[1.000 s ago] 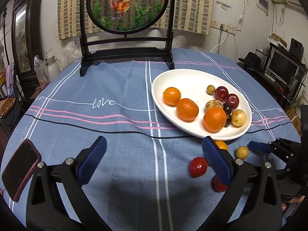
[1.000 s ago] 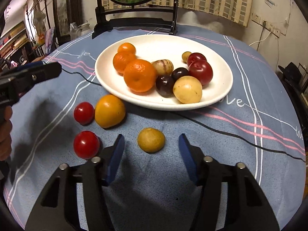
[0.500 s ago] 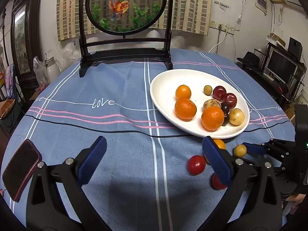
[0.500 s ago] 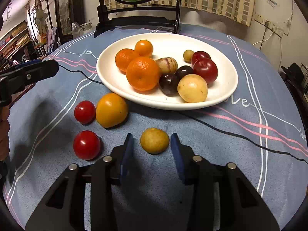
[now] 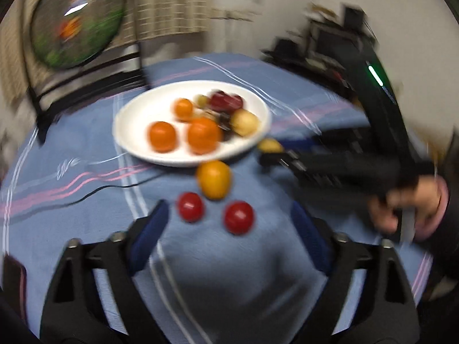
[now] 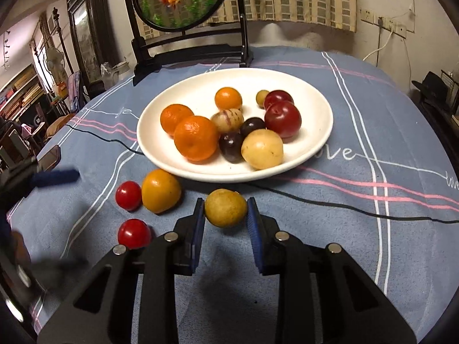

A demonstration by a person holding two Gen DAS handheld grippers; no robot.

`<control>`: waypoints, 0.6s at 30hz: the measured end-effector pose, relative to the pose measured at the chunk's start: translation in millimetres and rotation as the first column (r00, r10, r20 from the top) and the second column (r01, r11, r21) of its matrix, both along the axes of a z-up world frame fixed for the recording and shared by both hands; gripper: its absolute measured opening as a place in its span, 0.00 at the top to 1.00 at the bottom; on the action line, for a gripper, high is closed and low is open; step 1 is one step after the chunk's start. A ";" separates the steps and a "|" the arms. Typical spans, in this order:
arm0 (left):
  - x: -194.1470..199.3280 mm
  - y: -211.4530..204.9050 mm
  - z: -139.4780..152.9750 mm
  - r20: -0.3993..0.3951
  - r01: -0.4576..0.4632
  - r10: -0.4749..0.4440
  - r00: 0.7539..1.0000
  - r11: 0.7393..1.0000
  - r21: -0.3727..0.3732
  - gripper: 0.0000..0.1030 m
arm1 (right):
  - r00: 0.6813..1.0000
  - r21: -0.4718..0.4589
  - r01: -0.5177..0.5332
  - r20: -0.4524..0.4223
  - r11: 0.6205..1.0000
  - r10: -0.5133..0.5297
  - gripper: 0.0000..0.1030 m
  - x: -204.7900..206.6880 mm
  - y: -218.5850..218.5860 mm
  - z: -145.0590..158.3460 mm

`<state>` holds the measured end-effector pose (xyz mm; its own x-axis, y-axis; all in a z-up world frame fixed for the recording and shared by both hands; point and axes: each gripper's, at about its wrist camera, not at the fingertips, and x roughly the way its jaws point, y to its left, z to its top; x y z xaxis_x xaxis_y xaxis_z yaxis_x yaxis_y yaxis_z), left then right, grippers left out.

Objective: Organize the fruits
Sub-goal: 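Grasp the pale yellow-green fruit with the right tool while the left tool grasps a red apple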

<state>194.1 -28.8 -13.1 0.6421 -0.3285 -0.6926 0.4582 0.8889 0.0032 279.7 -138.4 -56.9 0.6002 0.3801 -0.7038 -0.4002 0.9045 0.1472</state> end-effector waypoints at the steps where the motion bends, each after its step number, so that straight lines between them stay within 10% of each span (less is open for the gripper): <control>1: -2.3 -8.1 -5.9 0.002 0.011 -0.011 1.000 0.999 0.043 0.35 | 1.000 -0.002 -0.002 -0.001 1.000 0.002 0.71 0.2 0.8 0.0; 6: 7.6 -11.5 -23.7 -0.076 -0.004 0.008 0.997 0.998 0.059 0.62 | 1.000 -0.027 -0.010 0.009 1.000 0.011 0.71 -1.6 6.2 -0.2; 18: 22.0 -10.4 -27.7 -0.117 -0.014 0.016 0.993 1.000 0.013 0.62 | 1.000 -0.021 -0.012 0.008 1.000 0.012 0.71 -2.8 7.0 0.7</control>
